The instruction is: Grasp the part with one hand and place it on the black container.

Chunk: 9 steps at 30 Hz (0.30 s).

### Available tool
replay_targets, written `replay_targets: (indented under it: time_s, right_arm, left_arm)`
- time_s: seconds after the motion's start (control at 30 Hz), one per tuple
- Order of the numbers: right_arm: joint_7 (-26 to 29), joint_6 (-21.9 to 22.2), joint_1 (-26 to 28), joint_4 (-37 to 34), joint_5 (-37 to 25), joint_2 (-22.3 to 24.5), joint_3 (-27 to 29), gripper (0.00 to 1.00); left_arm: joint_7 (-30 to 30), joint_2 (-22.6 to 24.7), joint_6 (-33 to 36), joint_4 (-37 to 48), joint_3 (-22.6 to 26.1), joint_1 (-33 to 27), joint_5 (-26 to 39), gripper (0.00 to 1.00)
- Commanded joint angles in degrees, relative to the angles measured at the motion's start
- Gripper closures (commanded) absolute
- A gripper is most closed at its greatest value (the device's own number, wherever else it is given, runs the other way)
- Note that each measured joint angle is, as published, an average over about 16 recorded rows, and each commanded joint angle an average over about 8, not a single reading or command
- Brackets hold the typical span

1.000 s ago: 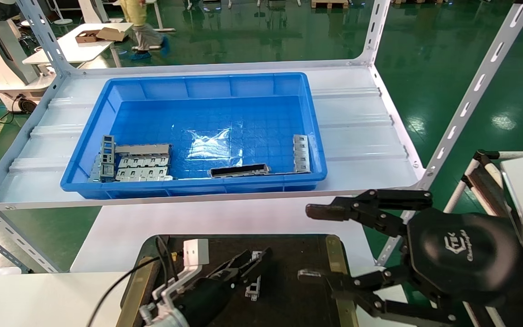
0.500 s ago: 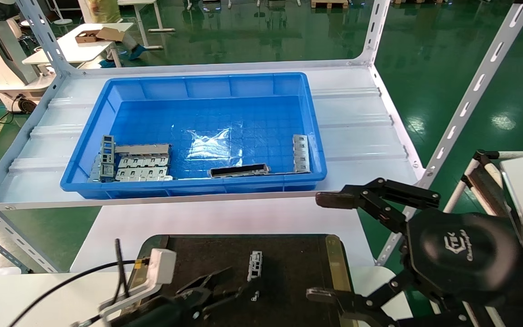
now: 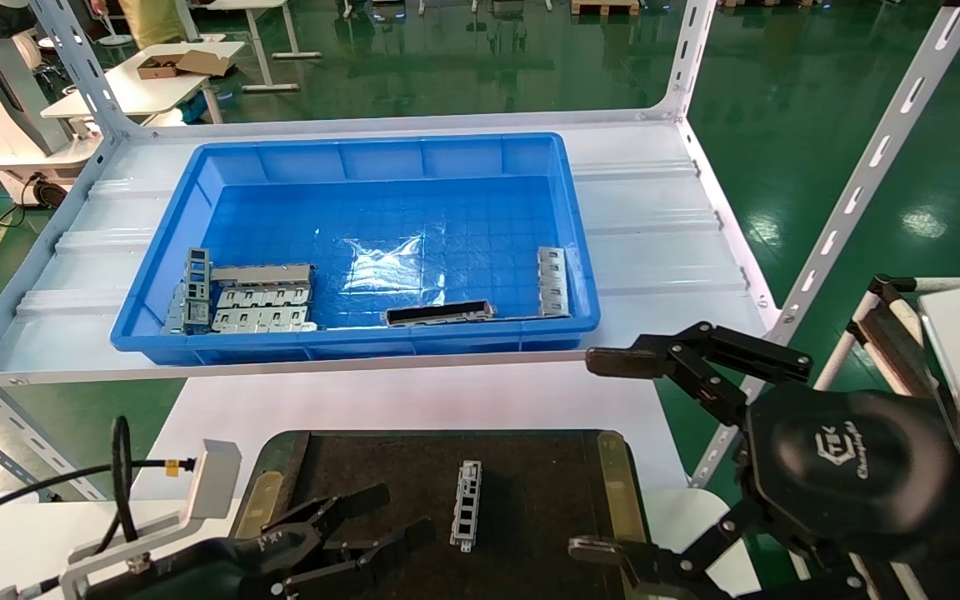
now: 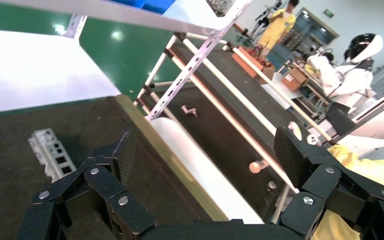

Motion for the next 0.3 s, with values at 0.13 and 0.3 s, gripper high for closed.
replay_targets:
  time_s: [0.13,0.3]
  right_arm:
    - [0.0,0.0,0.0,0.0,0.0,0.0,0.0,0.00]
    - [0.0,0.0,0.0,0.0,0.0,0.0,0.0,0.00]
  left_arm:
    - [0.3,-0.6,1.6,-0.1,-0.7,-0.4,-0.8,0.00]
    - [0.3,-0.5,1.8,0.0,-0.8,-0.7,-0.8,0.00]
